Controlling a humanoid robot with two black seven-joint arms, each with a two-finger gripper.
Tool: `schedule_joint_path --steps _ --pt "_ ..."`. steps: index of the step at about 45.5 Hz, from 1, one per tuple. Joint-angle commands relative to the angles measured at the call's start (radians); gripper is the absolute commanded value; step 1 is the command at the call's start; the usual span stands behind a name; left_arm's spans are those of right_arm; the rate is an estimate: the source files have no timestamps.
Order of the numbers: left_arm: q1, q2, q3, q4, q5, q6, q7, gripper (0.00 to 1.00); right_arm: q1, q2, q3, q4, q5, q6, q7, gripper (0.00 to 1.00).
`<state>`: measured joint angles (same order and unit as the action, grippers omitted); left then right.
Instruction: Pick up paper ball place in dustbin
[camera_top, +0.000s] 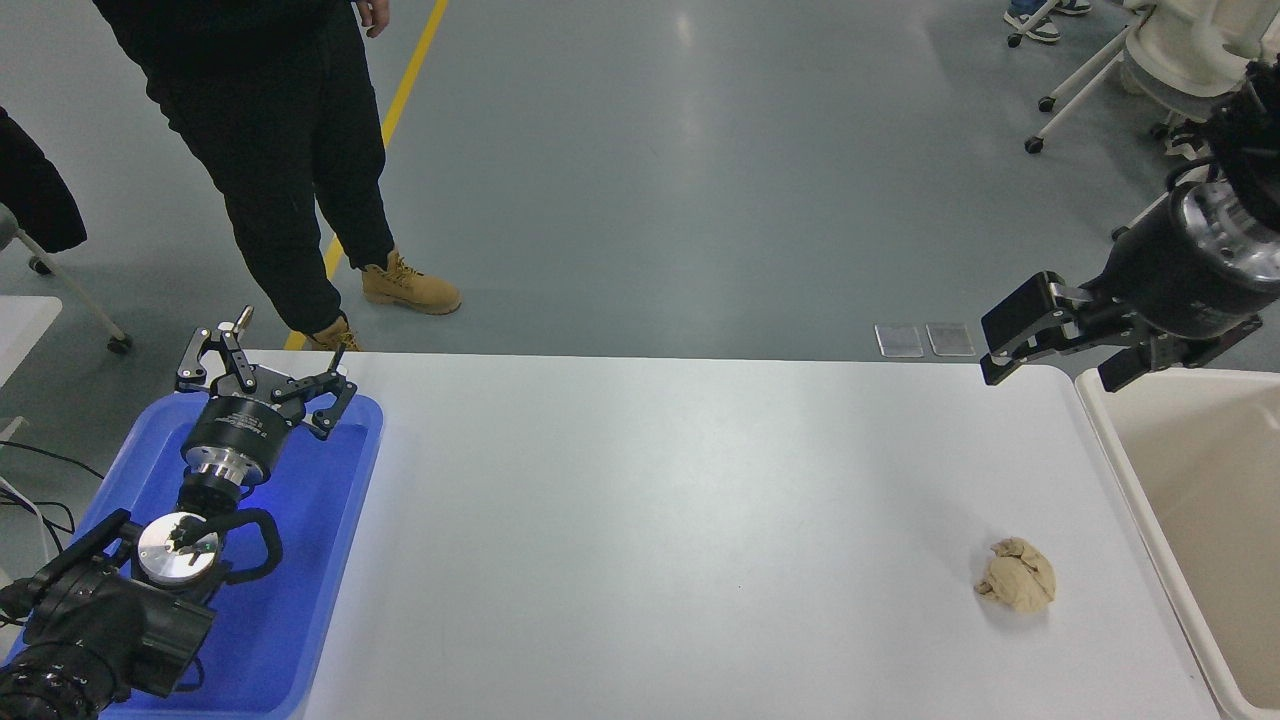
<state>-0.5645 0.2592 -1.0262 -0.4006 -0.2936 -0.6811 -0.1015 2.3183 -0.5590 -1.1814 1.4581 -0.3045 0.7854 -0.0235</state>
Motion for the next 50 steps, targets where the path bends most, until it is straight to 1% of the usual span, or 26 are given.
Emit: schedule_joint_path --steps 1,11,23,44,50 --pt "0.0 0.0 0.0 0.0 0.001 0.0 0.0 1.0 -0.016 -0.012 -0.003 -0.013 -0.002 0.0 0.0 1.0" --pt "0.0 0.0 0.0 0.0 0.001 0.0 0.0 1.0 -0.065 -0.015 0.005 -0.045 -0.002 0.0 0.0 1.0" --pt "0.0 0.0 0.0 -0.001 0.001 0.0 0.0 1.0 -0.123 -0.015 0.017 -0.148 -0.002 0.0 0.002 1.0" --pt "0.0 0.0 0.0 -0.001 0.001 0.0 0.0 1.0 -0.126 -0.038 0.029 -0.176 0.005 0.0 0.002 1.0" --pt "0.0 0.0 0.0 -0.001 0.001 0.0 0.0 1.0 -0.138 -0.039 0.014 -0.216 0.007 0.0 0.002 1.0"
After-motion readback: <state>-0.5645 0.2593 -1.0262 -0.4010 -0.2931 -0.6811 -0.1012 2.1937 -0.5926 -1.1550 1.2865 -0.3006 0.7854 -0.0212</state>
